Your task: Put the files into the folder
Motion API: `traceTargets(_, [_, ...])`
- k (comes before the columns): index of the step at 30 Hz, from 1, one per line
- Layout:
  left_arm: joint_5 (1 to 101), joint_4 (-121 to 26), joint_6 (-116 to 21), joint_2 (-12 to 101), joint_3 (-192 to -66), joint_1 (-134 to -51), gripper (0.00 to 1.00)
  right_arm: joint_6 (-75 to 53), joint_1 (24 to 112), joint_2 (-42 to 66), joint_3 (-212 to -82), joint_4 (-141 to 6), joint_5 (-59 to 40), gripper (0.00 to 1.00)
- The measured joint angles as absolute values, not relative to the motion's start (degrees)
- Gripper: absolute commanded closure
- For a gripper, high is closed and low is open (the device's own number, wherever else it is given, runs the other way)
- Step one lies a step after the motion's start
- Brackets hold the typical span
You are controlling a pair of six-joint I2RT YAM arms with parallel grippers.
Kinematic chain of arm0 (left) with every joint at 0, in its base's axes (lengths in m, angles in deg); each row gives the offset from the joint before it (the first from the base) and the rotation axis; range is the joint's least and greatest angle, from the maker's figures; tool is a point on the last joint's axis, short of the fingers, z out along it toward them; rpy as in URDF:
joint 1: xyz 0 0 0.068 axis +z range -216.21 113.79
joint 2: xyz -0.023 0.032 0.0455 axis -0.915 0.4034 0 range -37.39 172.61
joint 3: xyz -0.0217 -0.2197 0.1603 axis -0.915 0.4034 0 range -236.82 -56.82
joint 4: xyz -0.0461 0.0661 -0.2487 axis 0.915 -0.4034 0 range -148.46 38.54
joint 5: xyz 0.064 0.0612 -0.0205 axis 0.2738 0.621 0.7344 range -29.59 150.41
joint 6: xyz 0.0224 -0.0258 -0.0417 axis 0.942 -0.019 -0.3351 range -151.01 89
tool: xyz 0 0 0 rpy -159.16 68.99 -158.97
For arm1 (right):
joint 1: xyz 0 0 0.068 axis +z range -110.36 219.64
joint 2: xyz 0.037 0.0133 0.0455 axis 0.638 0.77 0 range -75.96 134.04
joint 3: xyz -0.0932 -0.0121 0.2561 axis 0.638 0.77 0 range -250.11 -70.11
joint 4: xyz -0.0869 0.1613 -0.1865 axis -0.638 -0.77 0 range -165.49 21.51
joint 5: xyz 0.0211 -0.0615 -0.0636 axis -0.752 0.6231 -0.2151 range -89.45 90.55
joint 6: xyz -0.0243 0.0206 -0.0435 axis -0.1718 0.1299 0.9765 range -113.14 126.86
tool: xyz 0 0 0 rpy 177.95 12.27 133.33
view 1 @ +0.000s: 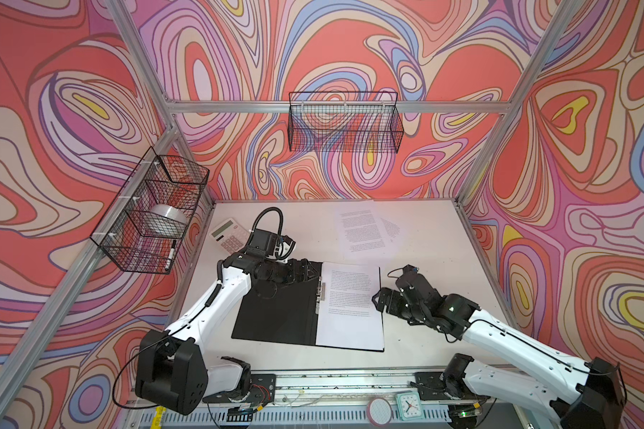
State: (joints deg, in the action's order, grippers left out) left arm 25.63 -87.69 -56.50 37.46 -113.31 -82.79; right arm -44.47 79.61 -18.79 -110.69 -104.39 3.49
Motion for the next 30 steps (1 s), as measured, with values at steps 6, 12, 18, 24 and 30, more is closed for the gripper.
traceTargets(6, [27.9,-84.8,-61.7,38.7,-105.0,-83.9,0.02,-31.6,60.4,-5.0,-113.2,-96.4,-6.0,0.04])
traceTargets(12, [30.2,-82.9,-65.6,38.7,-99.9,-84.8,0.02,-25.7,56.5,5.9,-115.7,-90.8,-12.3,0.05])
traceTargets(18, [32.1,-81.8,-68.0,38.1,-98.2,-84.8,0.02,-24.7,56.2,12.5,-118.1,-84.4,-16.6,0.09])
traceTargets(24, [34.1,-81.2,-69.7,37.7,-97.3,-84.8,0.02,-24.9,56.3,17.5,-119.1,-81.0,-19.0,0.1])
traceTargets(30, [36.1,-81.9,-70.5,36.2,-98.1,-84.8,0.02,-26.9,58.4,19.4,-119.0,-78.6,-19.9,0.11])
